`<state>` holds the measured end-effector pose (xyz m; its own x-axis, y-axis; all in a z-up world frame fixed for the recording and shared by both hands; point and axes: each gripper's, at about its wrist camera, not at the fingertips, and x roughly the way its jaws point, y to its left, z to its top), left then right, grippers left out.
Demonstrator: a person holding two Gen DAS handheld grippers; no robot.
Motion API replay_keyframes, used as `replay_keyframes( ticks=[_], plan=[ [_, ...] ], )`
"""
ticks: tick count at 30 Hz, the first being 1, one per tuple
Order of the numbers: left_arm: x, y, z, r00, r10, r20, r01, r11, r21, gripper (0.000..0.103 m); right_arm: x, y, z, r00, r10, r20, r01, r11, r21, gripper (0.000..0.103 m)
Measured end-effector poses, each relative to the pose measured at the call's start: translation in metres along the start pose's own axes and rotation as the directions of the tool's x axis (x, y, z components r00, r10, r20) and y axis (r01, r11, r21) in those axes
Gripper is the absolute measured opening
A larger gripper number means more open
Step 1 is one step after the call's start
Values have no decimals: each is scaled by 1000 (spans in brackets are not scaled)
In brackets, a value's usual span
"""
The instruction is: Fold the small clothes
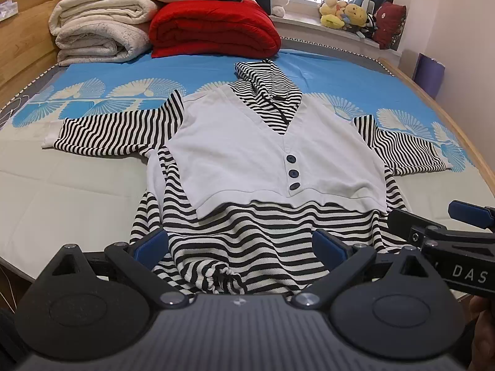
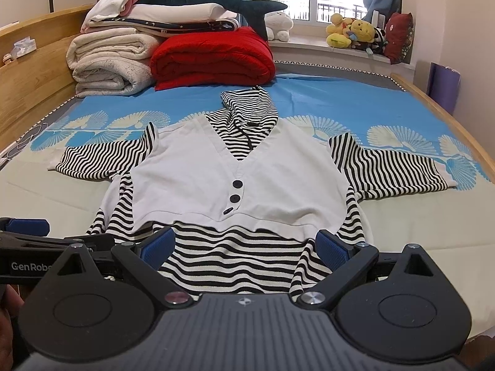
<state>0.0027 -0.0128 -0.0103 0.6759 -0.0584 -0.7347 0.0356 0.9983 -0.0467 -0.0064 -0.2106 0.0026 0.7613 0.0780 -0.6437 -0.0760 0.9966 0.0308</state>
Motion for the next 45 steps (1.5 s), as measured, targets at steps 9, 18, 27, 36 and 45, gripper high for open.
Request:
replay_keyframes(
  ticks=[9, 18, 27, 36, 45],
  plan=[
    [0, 0, 0, 1000, 0, -1, 0, 1000, 0, 100, 0, 0, 0, 1000, -1, 0, 1, 1000, 0, 97],
    [0, 0, -1, 1000, 0, -1, 0, 1000, 0, 100, 0, 0, 0, 1000, -1, 1, 1, 1000, 0, 97],
    [1, -2, -3, 999, 29, 33, -31, 998, 54, 100, 3, -3, -2, 1000, -20, 18, 20, 1000, 5, 95],
    [-28, 8, -8, 988, 30, 154, -41, 997, 68, 100, -10, -6, 0, 994, -49, 98, 43, 997, 63, 89],
    [-3, 17, -31, 965, 10, 263, -67, 975, 211, 86, -33, -11, 2, 974, -125, 190, 121, 992, 33, 90]
  ],
)
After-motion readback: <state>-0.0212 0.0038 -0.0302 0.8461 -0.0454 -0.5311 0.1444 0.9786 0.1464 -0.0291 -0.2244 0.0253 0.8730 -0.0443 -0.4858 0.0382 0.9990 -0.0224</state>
